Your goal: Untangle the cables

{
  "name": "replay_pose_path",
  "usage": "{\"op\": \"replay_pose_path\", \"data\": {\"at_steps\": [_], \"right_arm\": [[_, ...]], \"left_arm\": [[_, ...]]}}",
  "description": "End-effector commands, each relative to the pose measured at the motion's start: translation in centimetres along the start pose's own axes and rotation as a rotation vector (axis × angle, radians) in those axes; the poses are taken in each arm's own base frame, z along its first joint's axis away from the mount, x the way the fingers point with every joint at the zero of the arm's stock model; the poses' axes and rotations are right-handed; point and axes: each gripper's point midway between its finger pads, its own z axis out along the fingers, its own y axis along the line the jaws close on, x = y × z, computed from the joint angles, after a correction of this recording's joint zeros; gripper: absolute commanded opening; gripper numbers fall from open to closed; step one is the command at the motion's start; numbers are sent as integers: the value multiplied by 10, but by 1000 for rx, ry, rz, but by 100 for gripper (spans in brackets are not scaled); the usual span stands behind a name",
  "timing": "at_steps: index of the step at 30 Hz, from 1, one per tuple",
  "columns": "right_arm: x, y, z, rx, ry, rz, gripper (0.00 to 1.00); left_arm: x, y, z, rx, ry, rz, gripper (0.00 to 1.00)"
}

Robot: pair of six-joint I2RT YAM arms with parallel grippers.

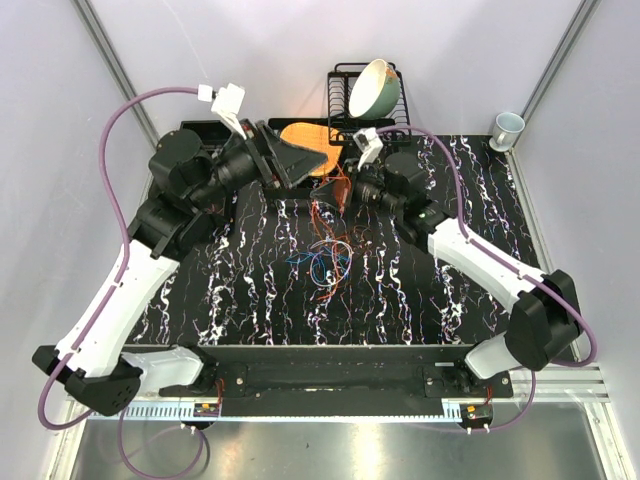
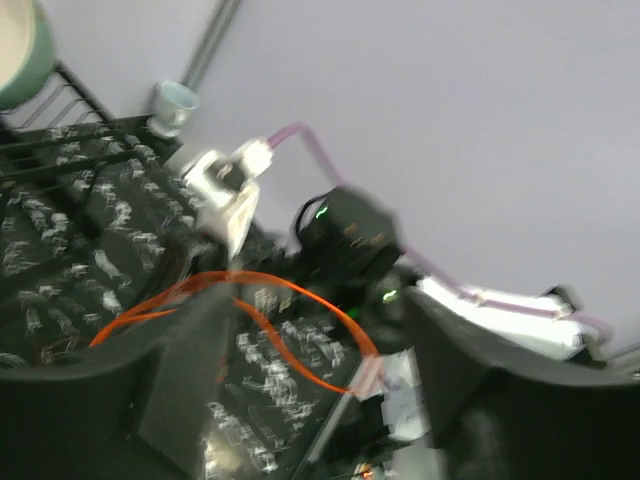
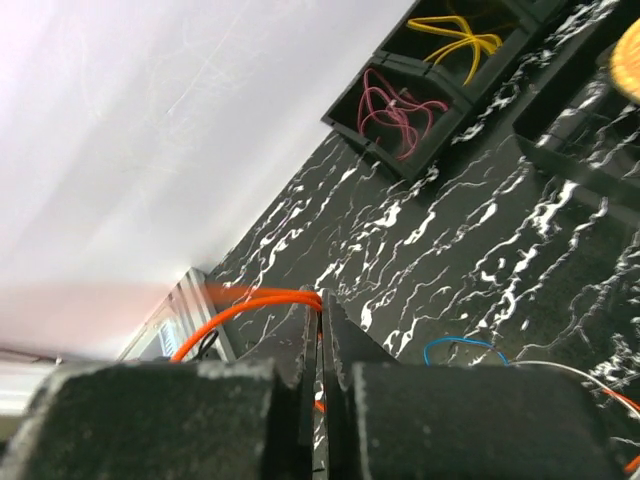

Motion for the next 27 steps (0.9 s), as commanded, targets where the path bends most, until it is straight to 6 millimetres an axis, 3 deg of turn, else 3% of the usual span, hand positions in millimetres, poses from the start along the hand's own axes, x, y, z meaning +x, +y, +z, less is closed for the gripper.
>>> {"op": "replay_pose_path", "data": {"at_steps": [1,3,4,6,7,11,15,18,21,24,25,27], "right_arm": [[-80,48,-24,13,-160,-141,0],[-100,62,-37,20,-197,-178,0],[-111,69,-45,29,-215,-198,0],[-124,81,-57,31,-242,-219,0],[-137,88,-64,41,-276,-237,0],[-165,116,-94,40,-350,-268,0],[-187,148,-119,-14,-421,-270,0],[-195,161,-132,-33,-453,-275,0],[-196,158,-136,-12,-459,-276,0],[-187,142,-132,43,-437,-260,0],[-186,140,-133,54,-436,-256,0],[-176,129,-130,84,-414,-238,0]], "left_arm": [[10,12,-21,-57,-20,49,99],[14,16,-32,-81,-44,62,99],[27,27,-32,-97,-33,58,99],[36,31,-38,-98,-45,59,99],[54,46,-35,-117,-23,47,99],[99,71,-28,-143,47,20,99],[127,76,-17,-144,94,43,99],[136,74,-6,-126,114,57,96],[134,71,-1,-137,125,96,95],[116,69,-9,-182,98,153,95],[116,73,-15,-217,112,162,95],[100,72,-29,-256,69,206,94]]}}
